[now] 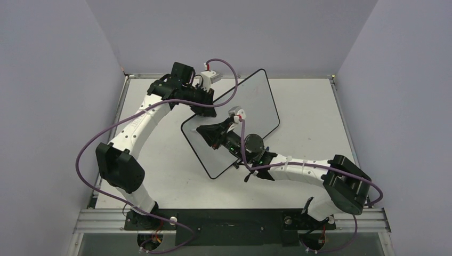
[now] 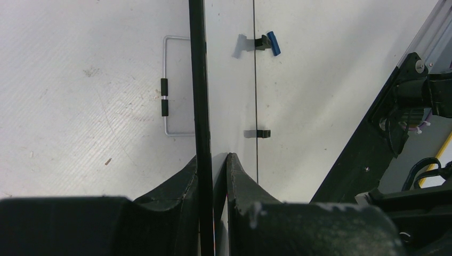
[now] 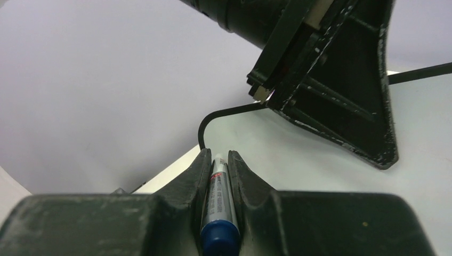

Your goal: Write a sentence on the whiteboard

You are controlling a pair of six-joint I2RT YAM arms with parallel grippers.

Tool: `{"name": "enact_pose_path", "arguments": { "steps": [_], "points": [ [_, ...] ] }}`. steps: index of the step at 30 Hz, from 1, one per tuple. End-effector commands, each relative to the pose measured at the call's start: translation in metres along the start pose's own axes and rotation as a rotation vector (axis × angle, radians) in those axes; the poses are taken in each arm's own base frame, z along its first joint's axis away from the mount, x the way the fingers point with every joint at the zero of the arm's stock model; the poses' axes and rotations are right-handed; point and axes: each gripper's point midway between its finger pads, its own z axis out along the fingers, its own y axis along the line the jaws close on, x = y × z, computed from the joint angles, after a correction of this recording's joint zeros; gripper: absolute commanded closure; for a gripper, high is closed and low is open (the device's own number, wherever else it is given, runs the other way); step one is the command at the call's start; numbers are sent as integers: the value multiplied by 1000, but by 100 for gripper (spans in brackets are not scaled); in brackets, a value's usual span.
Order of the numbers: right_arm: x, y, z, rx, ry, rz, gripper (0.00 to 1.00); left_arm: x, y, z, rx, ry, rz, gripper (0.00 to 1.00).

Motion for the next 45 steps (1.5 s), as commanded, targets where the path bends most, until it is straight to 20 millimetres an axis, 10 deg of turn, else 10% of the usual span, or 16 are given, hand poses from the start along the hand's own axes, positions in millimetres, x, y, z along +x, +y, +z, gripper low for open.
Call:
{"name": "enact_pose_path", "arguments": {
  "steps": [1,19,37,45],
  "points": [
    [-27,19,12,-46,-90,-3,100,-18,34,-5,-173,-54,177,100],
    [-2,5,17,17,-41,-22,100,-17,32,-4,-172,-46,180,100],
    [66,-20,-28,126,135,-37,100,-16,33,-4,-174,-43,180,100],
    [41,7,-27,65,117,-40,100,-16,33,-5,-176,-43,180,100]
  ]
}}
